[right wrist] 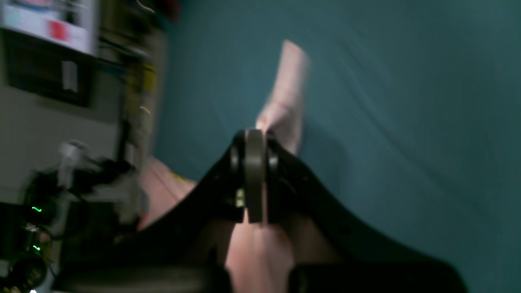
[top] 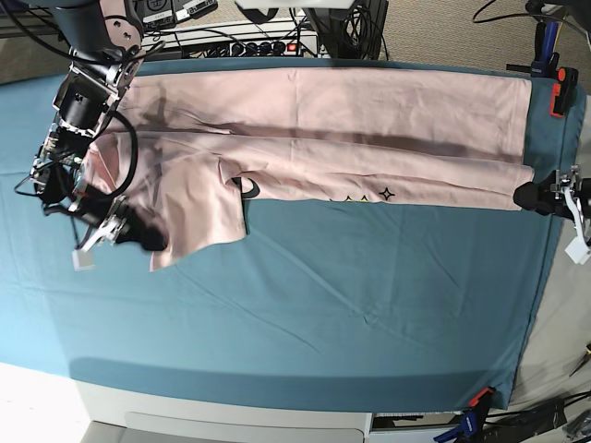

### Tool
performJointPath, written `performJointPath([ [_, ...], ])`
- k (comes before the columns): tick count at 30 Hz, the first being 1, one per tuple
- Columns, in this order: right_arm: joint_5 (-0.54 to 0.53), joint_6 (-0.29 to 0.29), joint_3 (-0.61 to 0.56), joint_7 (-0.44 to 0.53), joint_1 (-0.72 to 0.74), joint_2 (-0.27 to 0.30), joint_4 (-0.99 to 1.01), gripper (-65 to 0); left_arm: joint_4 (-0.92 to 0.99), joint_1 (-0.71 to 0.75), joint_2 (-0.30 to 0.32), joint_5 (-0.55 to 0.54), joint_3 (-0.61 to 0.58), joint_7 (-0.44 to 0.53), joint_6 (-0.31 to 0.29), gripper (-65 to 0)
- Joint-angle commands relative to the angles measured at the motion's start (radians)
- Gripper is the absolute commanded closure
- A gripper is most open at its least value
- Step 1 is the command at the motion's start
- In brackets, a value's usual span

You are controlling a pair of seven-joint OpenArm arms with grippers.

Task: Fold the T-shirt properly
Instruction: 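Fold the sleeve end near the right gripper over the folded body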

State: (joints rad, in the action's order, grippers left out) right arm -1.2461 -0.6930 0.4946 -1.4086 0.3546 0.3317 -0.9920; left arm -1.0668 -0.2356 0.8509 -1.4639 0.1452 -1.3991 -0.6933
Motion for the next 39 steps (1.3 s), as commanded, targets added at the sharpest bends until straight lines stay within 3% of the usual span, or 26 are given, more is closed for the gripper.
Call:
performJointPath([
  [1, -0.040, -0.005, 0.002, 0.012, 0.022, 0.020, -0.055, 0.0, -0.011, -0.019, 0.030, -0.020, 0.010, 0.003, -0.005, -35.9],
  [8, -0.017, -0.005, -0.002, 0.012, -0.091, 0.011, -0.431, 0.0, -0.011, -0.019, 0.030, -0.020, 0.010, 0.003, -0.005, -35.9],
  [15, -0.011, -0.005, -0.143, 0.012, -0.334, -0.005, -0.671, 0.0, -0.011, -0.019, 0.030, -0.020, 0.010, 0.003, -0.005, -35.9],
  [22, -0.011, -0.005, -0.206, 0.012, -0.547, -0.071, -0.821, 0.0, -0.011, -0.019, 0.030, -0.020, 0.010, 0.003, -0.005, -35.9],
  [29, -0.014, -0.005, -0.207, 0.012, -0.679, -0.071, -0.940, 0.0, -0.011, -0.019, 0.030, -0.020, 0.010, 0.003, -0.005, -35.9],
  [39, -0.022, -0.005, -0.207, 0.012, -0.766, -0.071, -0.946, 0.0, -0.011, -0.019, 0.030, -0.020, 0.010, 0.003, -0.005, -35.9],
])
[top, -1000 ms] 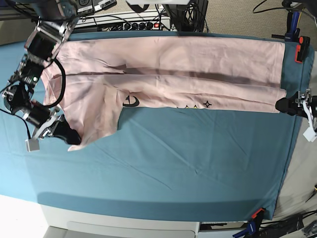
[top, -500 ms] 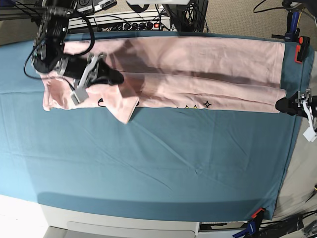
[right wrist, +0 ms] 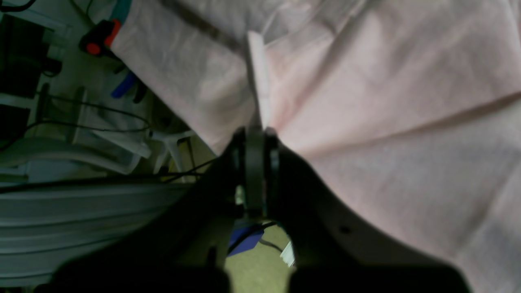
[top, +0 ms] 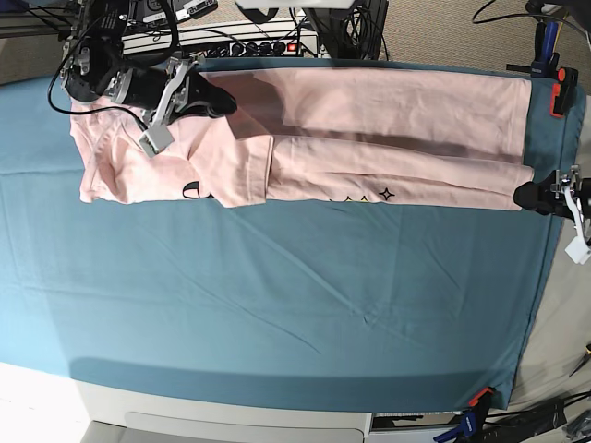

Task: Fold the T-shirt properly
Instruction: 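Fold the sleeve end near the right gripper over the folded body, then grasp the folded edge near the left gripper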

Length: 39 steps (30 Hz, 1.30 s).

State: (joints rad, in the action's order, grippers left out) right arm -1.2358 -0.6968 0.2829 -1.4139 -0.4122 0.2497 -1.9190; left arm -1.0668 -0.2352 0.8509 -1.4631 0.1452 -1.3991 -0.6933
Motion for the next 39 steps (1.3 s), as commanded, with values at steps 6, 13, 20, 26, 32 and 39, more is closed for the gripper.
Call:
performJointPath([
  [6, -0.032, -0.001, 0.005, 0.018, -0.016, 0.011, -0.019, 0.0, -0.011, -0.019, 0.030, -0.020, 0.010, 0.003, -0.005, -35.9],
  [13, -0.077, -0.001, 0.005, 0.018, -0.032, 0.011, -0.019, 0.0, -0.011, -0.019, 0.030, -0.020, 0.010, 0.003, -0.005, -35.9],
  [20, -0.085, -0.001, 0.005, 0.018, -0.053, 0.011, -0.019, 0.0, -0.011, -0.019, 0.030, -0.020, 0.010, 0.003, -0.005, -35.9],
  [26, -0.116, -0.001, 0.009, 0.018, -0.053, 0.011, -0.019, -28.9, -0.011, -0.019, 0.030, -0.020, 0.010, 0.003, -0.005, -35.9],
  [32, -0.176, -0.001, 0.114, 0.018, 0.005, 0.000, -0.095, -29.5, -0.011, -0.008, 0.031, 0.082, 0.010, 0.003, 0.040, -39.1],
  [39, -0.121, -0.001, 0.277, 0.018, 0.142, -0.059, -0.142, -29.4, 0.007, 0.066, 0.030, 0.116, 0.010, 0.003, 0.084, -39.1],
])
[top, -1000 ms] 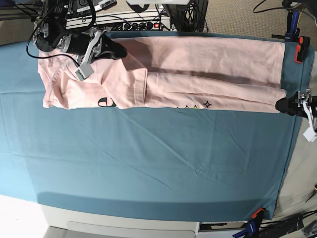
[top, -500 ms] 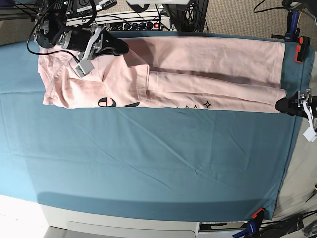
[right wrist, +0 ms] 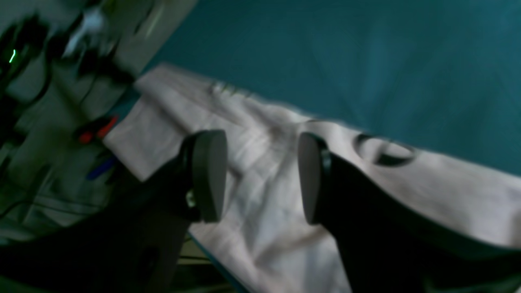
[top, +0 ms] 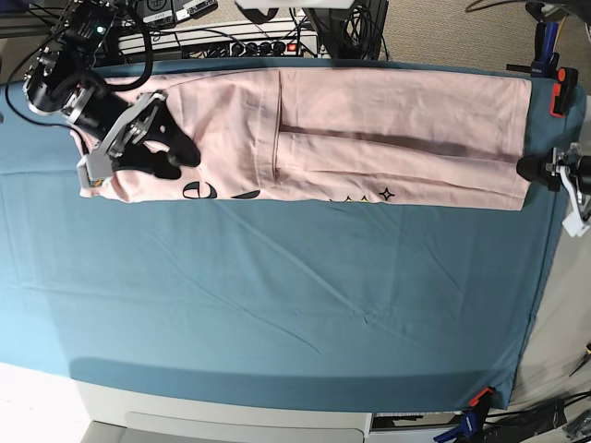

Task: Fold the T-shirt properly
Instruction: 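Grasp the folded edge near the left gripper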

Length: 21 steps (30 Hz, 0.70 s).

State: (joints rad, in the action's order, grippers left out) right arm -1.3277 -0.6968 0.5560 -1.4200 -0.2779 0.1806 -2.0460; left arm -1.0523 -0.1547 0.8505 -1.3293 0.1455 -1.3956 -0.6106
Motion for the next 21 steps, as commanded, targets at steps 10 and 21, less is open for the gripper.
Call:
performJointPath([
  [10, 0.024, -0.001, 0.008, 0.024, 0.024, -0.004, -0.014, -29.5, 0.166, -0.015, 0.006, -0.127, 0.010, -0.001, 0.000, -39.1],
  [21, 0.024, -0.001, 0.008, 0.024, 0.026, -0.004, -0.014, -29.4, 0.206, -0.022, -0.095, -0.144, 0.090, -0.001, -0.014, -39.0],
])
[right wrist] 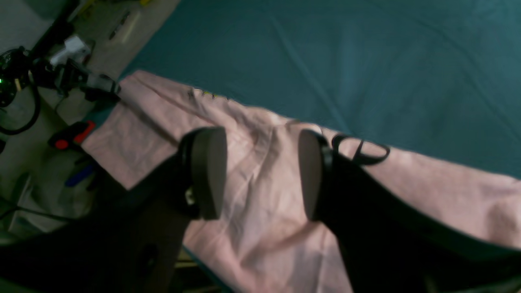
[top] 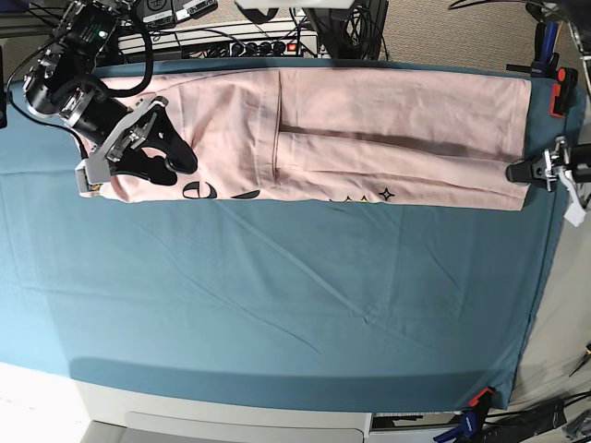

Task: Fold the T-shirt properly
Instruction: 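Grasp the folded edge near the left gripper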

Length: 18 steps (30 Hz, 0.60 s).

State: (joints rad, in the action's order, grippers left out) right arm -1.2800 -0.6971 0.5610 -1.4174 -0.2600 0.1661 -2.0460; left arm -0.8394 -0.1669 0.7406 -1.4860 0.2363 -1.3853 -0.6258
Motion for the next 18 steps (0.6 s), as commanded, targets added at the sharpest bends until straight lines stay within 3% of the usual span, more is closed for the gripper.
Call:
performJointPath([
  [1, -0.023, -0.001, 0.003, 0.021, 0.008, 0.011, -0.014, -29.4, -0.007, -0.008, 0.003, 0.013, -0.001, -0.011, 0.001, -39.0],
  [6, -0.002, -0.001, 0.003, 0.021, 0.008, 0.011, -0.014, -29.4, -0.007, 0.007, -0.026, 0.016, -0.005, -0.011, 0.000, -38.5],
  [18, -0.002, -0.001, 0.003, 0.021, 0.008, 0.011, -0.014, -29.4, -0.008, 0.018, 0.016, 0.004, -0.005, -0.011, -0.003, -37.3],
])
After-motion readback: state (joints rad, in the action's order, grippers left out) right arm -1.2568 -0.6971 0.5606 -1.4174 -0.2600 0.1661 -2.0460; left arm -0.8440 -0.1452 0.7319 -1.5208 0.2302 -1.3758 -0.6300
